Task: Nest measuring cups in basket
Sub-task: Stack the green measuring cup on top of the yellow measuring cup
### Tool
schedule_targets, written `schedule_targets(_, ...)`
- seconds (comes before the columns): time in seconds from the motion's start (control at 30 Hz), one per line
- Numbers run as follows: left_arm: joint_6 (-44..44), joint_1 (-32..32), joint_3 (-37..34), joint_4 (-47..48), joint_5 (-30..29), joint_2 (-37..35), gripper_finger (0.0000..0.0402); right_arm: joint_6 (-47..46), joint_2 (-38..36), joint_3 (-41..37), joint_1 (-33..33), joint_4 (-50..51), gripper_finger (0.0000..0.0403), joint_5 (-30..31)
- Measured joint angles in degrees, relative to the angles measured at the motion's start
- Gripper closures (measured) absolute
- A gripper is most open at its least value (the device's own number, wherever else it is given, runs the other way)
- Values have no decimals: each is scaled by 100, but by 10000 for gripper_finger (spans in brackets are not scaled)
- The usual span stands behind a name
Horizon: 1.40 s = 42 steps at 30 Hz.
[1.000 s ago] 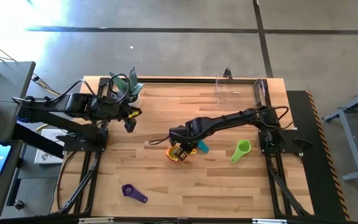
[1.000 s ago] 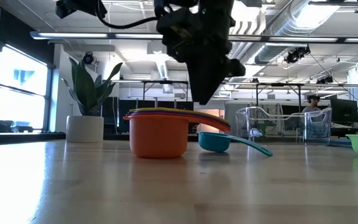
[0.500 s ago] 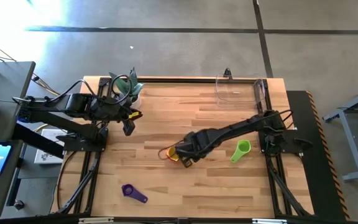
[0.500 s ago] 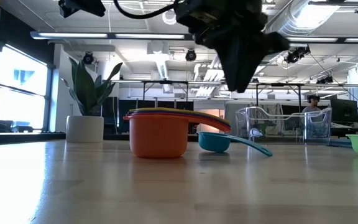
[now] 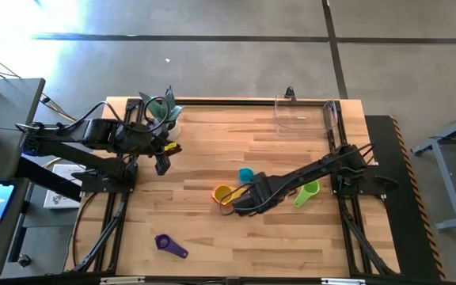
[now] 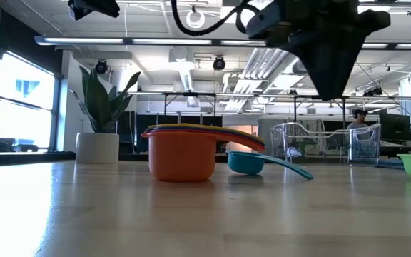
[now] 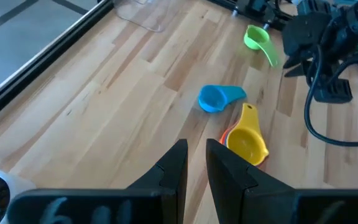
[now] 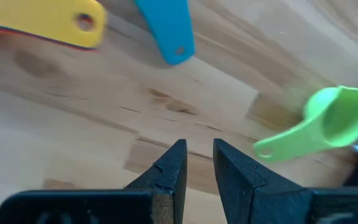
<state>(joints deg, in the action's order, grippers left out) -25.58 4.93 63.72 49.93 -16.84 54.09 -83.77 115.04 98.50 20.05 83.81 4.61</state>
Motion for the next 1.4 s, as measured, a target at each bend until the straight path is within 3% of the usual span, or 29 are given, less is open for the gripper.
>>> schedule_targets(0.43, 90, 0, 0, 0, -2, 2, 353, 470, -173, -172, -59, 609, 332, 102)
schedule_targets(0.67, 144, 0, 0, 0, -24, 2, 353, -156, -1221, -1527, -94, 160, 332, 15)
schedule_targets(0.97, 142, 0, 0, -3, -40, 0, 353, -1674, -2507, -3061, -83, -568, 332, 136)
schedule_targets(1.13, 133, -1, 0, 0, -44, 0, 353, -2308, -2792, -3600, -83, -689, 332, 137)
schedule_targets(1.4, 124, 0, 0, -2, -55, 2, 353, -2320, -2822, -4201, -215, -1125, 332, 149)
